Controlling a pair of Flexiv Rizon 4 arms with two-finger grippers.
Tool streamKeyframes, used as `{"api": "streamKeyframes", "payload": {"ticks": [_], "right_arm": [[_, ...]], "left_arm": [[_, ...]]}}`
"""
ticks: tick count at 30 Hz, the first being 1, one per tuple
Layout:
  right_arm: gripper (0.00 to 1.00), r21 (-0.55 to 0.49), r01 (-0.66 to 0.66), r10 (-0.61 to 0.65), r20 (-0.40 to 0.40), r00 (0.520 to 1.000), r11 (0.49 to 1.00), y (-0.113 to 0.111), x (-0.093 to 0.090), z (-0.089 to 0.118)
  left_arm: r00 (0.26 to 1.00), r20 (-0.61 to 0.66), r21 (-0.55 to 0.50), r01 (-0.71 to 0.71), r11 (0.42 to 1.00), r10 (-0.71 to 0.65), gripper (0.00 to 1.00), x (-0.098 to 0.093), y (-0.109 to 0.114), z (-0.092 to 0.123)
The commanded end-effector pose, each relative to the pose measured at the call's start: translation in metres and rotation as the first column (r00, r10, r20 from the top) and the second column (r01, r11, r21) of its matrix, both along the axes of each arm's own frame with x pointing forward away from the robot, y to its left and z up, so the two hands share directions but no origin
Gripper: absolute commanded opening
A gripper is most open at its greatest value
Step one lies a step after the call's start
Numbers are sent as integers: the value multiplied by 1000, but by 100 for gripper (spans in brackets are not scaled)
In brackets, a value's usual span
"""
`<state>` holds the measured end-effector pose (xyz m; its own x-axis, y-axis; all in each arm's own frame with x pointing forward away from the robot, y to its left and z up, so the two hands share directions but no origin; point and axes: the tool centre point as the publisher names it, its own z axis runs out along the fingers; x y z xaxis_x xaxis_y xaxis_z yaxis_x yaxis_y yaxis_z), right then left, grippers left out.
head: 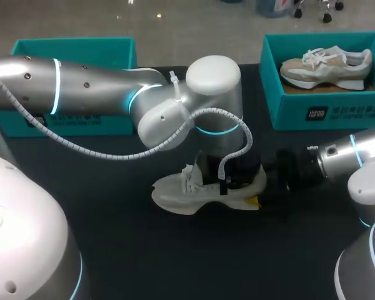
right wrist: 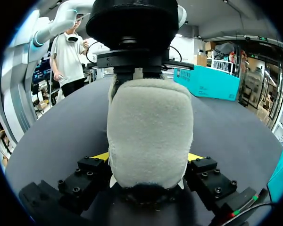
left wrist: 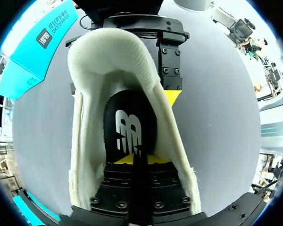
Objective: Take the shoe out of the shoebox, open the shoe tongue, remove and reinsert the insole, then place the shoe into the shoebox
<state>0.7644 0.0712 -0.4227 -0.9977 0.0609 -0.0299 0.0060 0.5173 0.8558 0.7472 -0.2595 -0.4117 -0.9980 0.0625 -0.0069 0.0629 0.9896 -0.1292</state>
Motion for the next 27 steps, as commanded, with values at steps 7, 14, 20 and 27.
{"api": "streamKeyframes", "payload": {"ticks": [7, 14, 20, 27], "right_arm": [[0, -3, 1, -1, 0, 1000, 1000, 0, 1, -3], [0, -3, 1, -1, 0, 1000, 1000, 0, 1, -3], [0, -3, 1, -1, 0, 1000, 1000, 0, 1, -3], [0, -3, 1, -1, 0, 1000, 1000, 0, 1, -3]], "left_arm": [[997, 60, -14, -41, 999, 42, 0, 6, 9, 6], [996, 58, -60, -71, 996, 74, 0, 8, 16, 16], [996, 37, -100, -75, 992, 79, 0, 6, 21, 25], [996, -47, -161, -87, 983, 80, 0, 6, 28, 32]]}}
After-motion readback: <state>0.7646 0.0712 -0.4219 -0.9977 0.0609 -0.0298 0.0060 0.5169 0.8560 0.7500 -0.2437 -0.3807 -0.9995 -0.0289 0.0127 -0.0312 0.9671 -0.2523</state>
